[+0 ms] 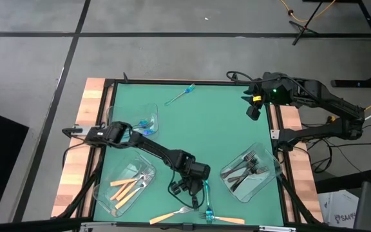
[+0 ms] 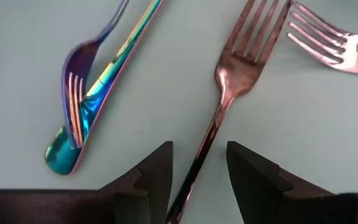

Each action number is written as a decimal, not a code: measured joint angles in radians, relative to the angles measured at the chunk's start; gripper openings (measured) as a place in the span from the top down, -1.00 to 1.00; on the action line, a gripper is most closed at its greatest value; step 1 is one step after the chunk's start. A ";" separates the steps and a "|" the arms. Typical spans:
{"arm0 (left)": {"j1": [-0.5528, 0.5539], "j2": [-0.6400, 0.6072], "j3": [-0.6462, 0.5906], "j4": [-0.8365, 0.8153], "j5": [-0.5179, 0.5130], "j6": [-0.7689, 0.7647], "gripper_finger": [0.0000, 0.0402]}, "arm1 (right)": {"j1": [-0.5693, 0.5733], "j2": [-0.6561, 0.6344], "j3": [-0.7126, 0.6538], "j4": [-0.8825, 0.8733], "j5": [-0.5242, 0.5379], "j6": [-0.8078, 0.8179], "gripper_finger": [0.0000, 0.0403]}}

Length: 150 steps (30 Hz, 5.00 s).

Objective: Sort silverware by color (type)
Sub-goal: Put the black fork into the bottom right transparent bin

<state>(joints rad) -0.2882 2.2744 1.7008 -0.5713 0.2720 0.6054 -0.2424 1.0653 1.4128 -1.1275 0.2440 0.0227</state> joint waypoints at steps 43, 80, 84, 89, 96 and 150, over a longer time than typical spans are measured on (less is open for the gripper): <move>-0.049 -0.003 0.002 -0.021 -0.139 0.001 0.97 | 0.675 -0.016 -0.267 0.048 0.288 0.402 0.53; 0.049 -0.226 0.000 0.358 -0.154 -0.446 0.97 | 0.674 -0.029 -0.238 -0.063 0.231 0.345 0.53; 0.086 -0.223 0.000 0.509 -0.084 -0.598 0.97 | 0.674 -0.030 -0.151 -0.120 0.281 0.309 0.53; 0.126 -0.205 0.001 0.715 -0.014 -0.800 0.97 | 0.674 -0.030 -0.039 -0.158 0.369 0.253 0.53; 0.138 -0.153 0.002 0.903 -0.022 -1.001 0.97 | 0.674 -0.031 0.063 -0.158 0.465 0.172 0.53; 0.118 0.033 0.000 0.948 -0.315 -1.066 0.96 | 0.674 -0.027 -0.074 -0.146 0.433 0.220 0.53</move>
<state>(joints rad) -0.1703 2.3074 1.7012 0.3765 -0.0433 -0.4606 0.4316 1.0386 1.3384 -1.2739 0.6769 0.2428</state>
